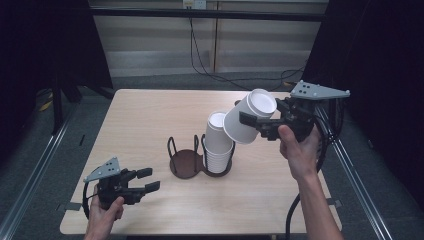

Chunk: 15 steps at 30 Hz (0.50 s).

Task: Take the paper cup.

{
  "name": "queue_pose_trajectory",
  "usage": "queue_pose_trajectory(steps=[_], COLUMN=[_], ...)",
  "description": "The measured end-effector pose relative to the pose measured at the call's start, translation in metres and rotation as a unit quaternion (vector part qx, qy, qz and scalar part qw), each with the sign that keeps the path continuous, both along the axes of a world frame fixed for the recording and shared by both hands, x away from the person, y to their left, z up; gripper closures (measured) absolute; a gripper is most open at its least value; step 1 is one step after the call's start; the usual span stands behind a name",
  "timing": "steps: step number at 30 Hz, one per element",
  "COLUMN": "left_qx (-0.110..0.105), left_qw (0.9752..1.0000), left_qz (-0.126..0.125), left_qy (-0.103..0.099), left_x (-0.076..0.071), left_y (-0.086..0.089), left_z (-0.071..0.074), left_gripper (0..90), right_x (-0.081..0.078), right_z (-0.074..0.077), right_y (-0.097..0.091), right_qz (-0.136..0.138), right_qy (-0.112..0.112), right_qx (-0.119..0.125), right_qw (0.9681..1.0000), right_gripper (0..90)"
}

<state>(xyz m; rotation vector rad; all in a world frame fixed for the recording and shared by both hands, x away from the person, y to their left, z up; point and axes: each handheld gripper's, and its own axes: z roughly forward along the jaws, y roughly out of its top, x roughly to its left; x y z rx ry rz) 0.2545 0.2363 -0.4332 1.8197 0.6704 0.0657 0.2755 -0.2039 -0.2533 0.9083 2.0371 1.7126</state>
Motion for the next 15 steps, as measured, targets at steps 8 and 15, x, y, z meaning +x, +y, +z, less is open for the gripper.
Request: queue_pose_trajectory(steps=[8,15], left_qx=[0.015,0.01], left_qw=[0.9993,0.9986], left_qz=[-0.029,-0.049], left_qy=[0.017,0.02], left_x=[0.0,0.004], left_y=[-0.009,-0.015], left_z=[0.003,0.006], left_gripper=[37.4,24.2], right_x=[-0.012,-0.024], right_z=[-0.013,-0.02], right_y=[0.008,0.011], right_qz=[0.009,0.023], right_qy=[0.009,0.009], right_qx=[-0.003,0.001], right_qw=[0.9999,0.9997], right_gripper=[21.5,21.7])
